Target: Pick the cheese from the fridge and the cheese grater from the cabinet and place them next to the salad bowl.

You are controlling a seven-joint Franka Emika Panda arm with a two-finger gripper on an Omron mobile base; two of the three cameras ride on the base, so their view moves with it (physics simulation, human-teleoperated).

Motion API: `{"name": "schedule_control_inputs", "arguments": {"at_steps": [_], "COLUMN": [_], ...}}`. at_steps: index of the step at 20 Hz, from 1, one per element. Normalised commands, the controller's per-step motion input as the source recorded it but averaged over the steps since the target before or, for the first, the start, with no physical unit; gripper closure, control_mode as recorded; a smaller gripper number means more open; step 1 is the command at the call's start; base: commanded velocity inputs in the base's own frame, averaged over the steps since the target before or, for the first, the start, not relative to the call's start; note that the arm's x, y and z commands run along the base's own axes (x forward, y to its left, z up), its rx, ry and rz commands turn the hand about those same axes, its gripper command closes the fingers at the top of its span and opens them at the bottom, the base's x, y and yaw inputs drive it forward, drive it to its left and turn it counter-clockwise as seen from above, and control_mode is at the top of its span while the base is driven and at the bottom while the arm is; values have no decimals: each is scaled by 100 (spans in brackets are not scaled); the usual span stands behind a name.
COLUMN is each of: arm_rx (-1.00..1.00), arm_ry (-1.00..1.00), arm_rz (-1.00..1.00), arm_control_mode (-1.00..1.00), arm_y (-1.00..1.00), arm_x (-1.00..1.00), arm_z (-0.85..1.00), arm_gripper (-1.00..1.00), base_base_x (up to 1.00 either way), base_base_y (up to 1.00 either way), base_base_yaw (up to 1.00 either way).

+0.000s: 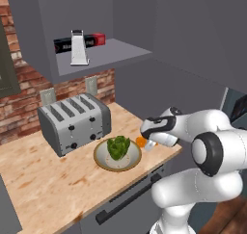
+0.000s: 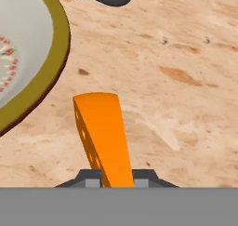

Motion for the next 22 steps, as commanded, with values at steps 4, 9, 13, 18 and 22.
{"name": "schedule_control_inputs", "arguments": {"at_steps": [4, 9, 13, 18, 22], "arm_rx": [0, 0, 0, 0, 0], "arm_ry": [-2, -4, -1, 0, 0], "arm_rz": [4, 4, 4, 0, 0], "arm_control_mode": [-100, -100, -100, -100, -100], "arm_y": [0, 0, 0, 0, 0], "arm_x": [10, 0, 0, 0, 0], "arm_z": [-11, -30, -13, 0, 0], "arm_gripper": [100, 100, 100, -100, -100], "base_base_x": [0, 0, 0, 0, 0], "base_base_y": [0, 0, 0, 0, 0], "base_base_yaw": [0, 0, 0, 0, 0]}}
